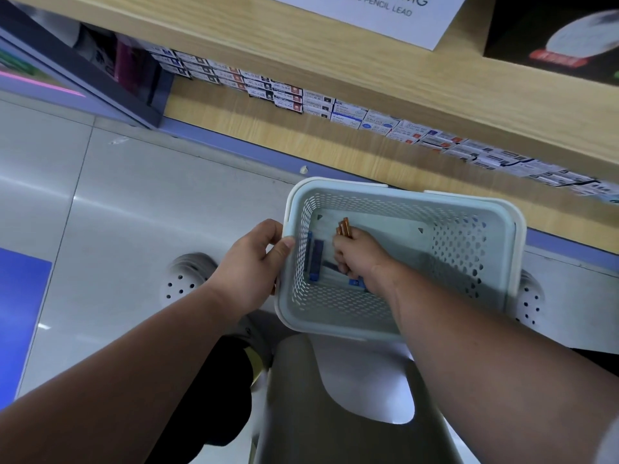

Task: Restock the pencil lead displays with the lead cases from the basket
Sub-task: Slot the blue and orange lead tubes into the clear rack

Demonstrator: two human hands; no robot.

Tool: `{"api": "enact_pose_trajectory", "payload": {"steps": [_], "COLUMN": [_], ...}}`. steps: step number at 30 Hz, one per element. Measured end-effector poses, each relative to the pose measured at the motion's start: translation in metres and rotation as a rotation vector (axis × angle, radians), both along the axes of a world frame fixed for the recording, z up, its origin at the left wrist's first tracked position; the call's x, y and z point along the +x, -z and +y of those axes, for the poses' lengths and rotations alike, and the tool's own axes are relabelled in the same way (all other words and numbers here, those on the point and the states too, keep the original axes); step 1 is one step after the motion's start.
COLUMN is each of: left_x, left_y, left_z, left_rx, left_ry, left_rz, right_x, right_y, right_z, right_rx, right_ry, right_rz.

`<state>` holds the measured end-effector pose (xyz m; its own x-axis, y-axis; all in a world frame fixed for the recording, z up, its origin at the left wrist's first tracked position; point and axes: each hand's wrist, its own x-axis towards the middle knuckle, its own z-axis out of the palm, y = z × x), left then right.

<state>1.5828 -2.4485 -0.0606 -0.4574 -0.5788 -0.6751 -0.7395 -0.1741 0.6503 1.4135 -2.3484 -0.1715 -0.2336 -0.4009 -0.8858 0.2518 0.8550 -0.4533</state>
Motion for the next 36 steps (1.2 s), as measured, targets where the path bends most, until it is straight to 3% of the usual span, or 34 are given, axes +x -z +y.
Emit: {"api": "enact_pose_trajectory", "payload": {"steps": [8, 16, 22, 25, 31, 36], "left_x": [0.001, 0.000, 0.001, -0.001, 0.001, 0.001], "left_y": [0.002, 0.002, 0.000, -0.001, 0.001, 0.001], "left_z": [0.001, 0.001, 0.001, 0.002, 0.001, 0.001], "left_rx": [-0.003, 0.026, 0.016, 0.005, 0.000, 0.013], "left_ry": [-0.001, -0.023, -0.016, -0.024, -0.019, -0.026], "left_rz": [0.005, 0.030, 0.030, 0.024, 0.033, 0.039], "right_x": [0.016, 0.038, 0.038, 0.040, 0.042, 0.041], "right_y": [0.021, 0.017, 0.017, 0.017, 0.021, 0.018], "right_z": [-0.007, -0.020, -0.017, -0.017, -0.015, -0.015], "right_rx": [0.176, 0.236, 0.147, 0.107, 0.152, 0.155], "right_ry": [-0.082, -0.121, -0.268, -0.228, 0.156, 0.098], "right_rz": [0.292, 0.283, 0.302, 0.336, 0.062, -0.085]}}
